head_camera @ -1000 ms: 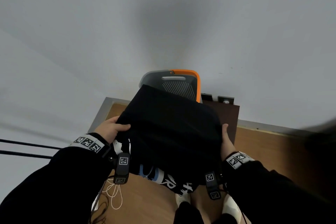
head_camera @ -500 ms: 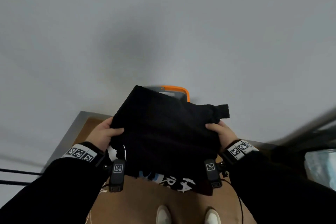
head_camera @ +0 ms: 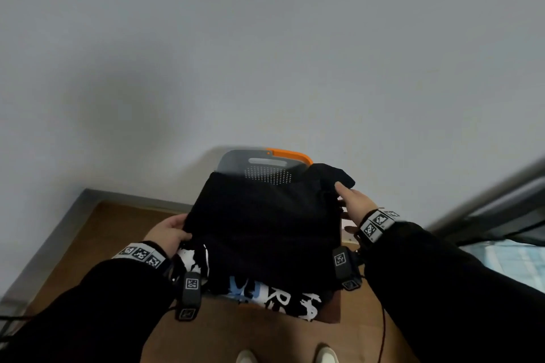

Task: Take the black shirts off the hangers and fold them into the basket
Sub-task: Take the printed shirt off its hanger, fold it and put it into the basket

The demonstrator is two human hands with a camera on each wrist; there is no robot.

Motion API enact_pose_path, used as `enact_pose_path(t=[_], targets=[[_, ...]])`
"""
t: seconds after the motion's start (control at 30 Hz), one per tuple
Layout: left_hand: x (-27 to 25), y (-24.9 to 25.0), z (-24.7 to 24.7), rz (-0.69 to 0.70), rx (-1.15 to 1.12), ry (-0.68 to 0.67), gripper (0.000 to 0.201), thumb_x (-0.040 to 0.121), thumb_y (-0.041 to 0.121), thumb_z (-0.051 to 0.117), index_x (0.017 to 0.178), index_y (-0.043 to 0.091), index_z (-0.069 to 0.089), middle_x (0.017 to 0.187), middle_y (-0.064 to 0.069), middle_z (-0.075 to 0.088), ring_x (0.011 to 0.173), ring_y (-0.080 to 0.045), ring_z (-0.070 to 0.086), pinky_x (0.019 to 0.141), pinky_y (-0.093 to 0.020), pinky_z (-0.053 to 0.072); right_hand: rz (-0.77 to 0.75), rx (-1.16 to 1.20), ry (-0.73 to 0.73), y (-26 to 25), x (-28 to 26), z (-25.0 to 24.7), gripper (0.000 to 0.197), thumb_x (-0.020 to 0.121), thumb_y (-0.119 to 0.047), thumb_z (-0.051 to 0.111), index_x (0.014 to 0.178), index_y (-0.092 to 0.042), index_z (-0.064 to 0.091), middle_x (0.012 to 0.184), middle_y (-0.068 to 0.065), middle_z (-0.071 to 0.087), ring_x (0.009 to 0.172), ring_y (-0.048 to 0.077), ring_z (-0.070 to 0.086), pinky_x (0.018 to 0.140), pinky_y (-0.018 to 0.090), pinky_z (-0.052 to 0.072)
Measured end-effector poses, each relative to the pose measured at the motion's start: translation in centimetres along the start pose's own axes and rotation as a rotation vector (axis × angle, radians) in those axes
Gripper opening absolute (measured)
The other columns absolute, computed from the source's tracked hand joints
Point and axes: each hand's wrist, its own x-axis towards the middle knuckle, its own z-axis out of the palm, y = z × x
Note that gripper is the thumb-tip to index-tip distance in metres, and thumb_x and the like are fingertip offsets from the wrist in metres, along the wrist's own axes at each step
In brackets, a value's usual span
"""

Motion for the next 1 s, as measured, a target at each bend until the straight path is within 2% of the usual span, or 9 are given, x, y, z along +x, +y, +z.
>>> enact_pose_path(t=[0.13,0.2,0.3,0.4,0.53,0.73,0.83,0.97,1.0], targets=[[0.8,-0.2,-0.5,-0.005,0.037,-0.062,0.058,0.082,-0.028,0.045,0.130,0.002,0.056,0.121,-0.018,0.064,0.101,-0.031,0.062,0.092,-0.038,0.046,0.056,0.172,0.116,-1.2,0.2,0.5,0.041,0.095,-0.037,0.059,0.122,-0.007,0.054,0.116,0.015,0.064,0.106,0.035,0.066,0.073,0.038,0.053],[0.8,-0.1,-1.0,0.002,-0.007,-0.079,0.059,0.081,-0.029,0.042,0.128,0.004,0.058,0.118,-0.018,0.066,0.100,-0.032,0.063,0.090,-0.039,0.048,0.041,0.153,0.135,-1.4,0.1,0.9,0.038,0.091,-0.029,0.064,0.122,-0.007,0.056,0.117,0.015,0.066,0.100,0.034,0.067,0.073,0.038,0.055],[0.1,0.0,-1.1,0.018,-0.134,-0.142,0.063,0.078,-0.029,0.036,0.121,0.008,0.062,0.112,-0.019,0.070,0.098,-0.036,0.066,0.088,-0.043,0.051,0.005,-0.034,0.201,-0.7,0.2,0.7,0.022,0.077,-0.028,0.066,0.095,-0.015,0.065,0.109,0.017,0.071,0.099,0.036,0.069,0.088,0.047,0.055],[-0.4,0.4,-1.1,0.019,-0.188,-0.213,0.063,0.075,-0.027,0.032,0.116,0.008,0.064,0.100,-0.023,0.070,0.088,-0.038,0.067,0.079,-0.041,0.054,-0.003,-0.028,0.251,-0.7,-0.9,0.4,0.008,0.079,-0.019,0.060,0.082,-0.015,0.066,0.103,0.017,0.073,0.097,0.034,0.070,0.079,0.043,0.052],[-0.2,0.7,-1.4,0.016,-0.179,-0.270,0.065,0.076,-0.028,0.032,0.119,0.009,0.063,0.101,-0.022,0.071,0.086,-0.037,0.070,0.074,-0.042,0.055,-0.048,-0.022,0.265,-1.5,-2.4,0.3,0.006,0.086,-0.015,0.056,0.088,-0.013,0.062,0.105,0.012,0.072,0.095,0.026,0.068,0.076,0.037,0.050],[-0.3,0.7,-1.5,0.008,-0.175,-0.276,0.065,0.078,-0.028,0.032,0.119,0.012,0.063,0.107,-0.022,0.071,0.092,-0.040,0.068,0.074,-0.041,0.054,-0.041,-0.236,0.138,0.1,-2.8,1.3,0.033,0.082,-0.042,0.073,0.098,-0.018,0.059,0.104,0.007,0.069,0.095,0.027,0.066,0.082,0.041,0.052],[-0.3,0.5,-1.4,0.012,-0.152,-0.264,0.064,0.078,-0.027,0.033,0.123,0.008,0.061,0.114,-0.027,0.067,0.098,-0.042,0.066,0.080,-0.045,0.053,0.029,-0.272,0.013,0.8,-3.7,2.0,0.045,0.077,-0.036,0.081,0.110,-0.011,0.063,0.098,0.004,0.072,0.087,0.021,0.069,0.078,0.033,0.055],[-0.8,1.3,-1.3,0.078,-0.053,-0.201,0.070,0.079,-0.028,0.038,0.137,0.010,0.051,0.116,-0.023,0.066,0.101,-0.039,0.065,0.088,-0.048,0.052,0.117,-0.255,-0.075,1.0,-6.1,2.3,0.018,0.083,-0.011,0.077,0.093,-0.015,0.062,0.084,0.006,0.068,0.069,0.021,0.066,0.044,0.025,0.053],[-1.3,1.7,-1.2,0.117,-0.005,-0.188,0.070,0.080,-0.027,0.040,0.136,0.014,0.050,0.112,-0.022,0.066,0.099,-0.037,0.065,0.087,-0.046,0.052,0.134,-0.247,-0.083,1.1,-6.4,2.3,0.019,0.082,-0.009,0.077,0.093,-0.014,0.063,0.084,0.008,0.069,0.070,0.023,0.067,0.045,0.026,0.055]])
